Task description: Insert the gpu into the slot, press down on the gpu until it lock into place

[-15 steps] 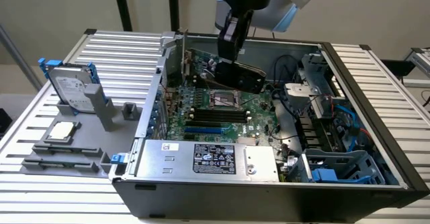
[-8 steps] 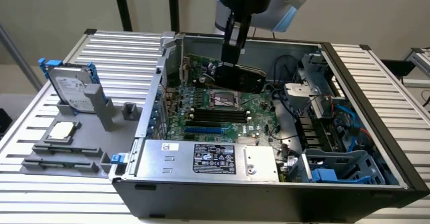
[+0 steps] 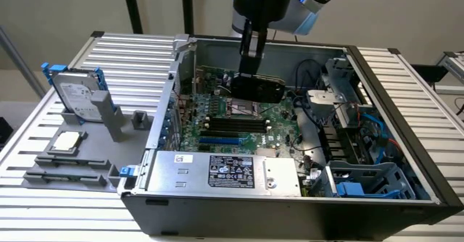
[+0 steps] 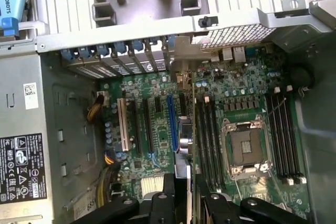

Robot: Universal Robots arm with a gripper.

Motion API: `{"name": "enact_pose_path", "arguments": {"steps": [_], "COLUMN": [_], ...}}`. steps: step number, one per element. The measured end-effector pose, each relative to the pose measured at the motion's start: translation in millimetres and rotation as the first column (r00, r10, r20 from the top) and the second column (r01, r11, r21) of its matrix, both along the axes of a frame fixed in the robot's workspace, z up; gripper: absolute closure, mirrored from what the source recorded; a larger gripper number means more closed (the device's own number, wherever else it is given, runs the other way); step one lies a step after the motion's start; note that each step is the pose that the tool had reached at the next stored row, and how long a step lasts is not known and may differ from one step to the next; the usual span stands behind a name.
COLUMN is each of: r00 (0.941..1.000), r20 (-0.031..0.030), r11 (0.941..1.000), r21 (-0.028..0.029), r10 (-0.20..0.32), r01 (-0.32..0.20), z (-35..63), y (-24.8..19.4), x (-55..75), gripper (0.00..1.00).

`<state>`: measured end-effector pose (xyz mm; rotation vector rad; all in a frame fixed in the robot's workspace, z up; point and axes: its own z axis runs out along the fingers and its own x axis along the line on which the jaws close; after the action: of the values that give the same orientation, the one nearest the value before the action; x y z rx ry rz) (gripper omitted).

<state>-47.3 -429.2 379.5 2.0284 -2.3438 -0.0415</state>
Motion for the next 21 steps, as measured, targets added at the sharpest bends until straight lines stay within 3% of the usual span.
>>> {"name": "enact_pose_path", "arguments": {"steps": [4, 9, 16, 21], "r00": [0.9998, 0.9995, 0.9985, 0.9978], "r20": [0.0123, 0.0129, 0.0133, 0.0135], "r11": [0.9999, 0.9996, 0.9986, 0.9978], "r21": [-0.0002, 0.0013, 0.0105, 0.014], "r10": [0.016, 0.027, 0.052, 0.065], "r01": [-0.016, -0.027, -0.052, -0.065], "z": [-6.4, -13.6, -25.6, -34.5], "y": [-1.2, -6.2, -14.5, -18.3], "x": [-6.5, -9.9, -12.5, -17.7], "gripper": [0.74, 0.74, 0.74, 0.74]}}
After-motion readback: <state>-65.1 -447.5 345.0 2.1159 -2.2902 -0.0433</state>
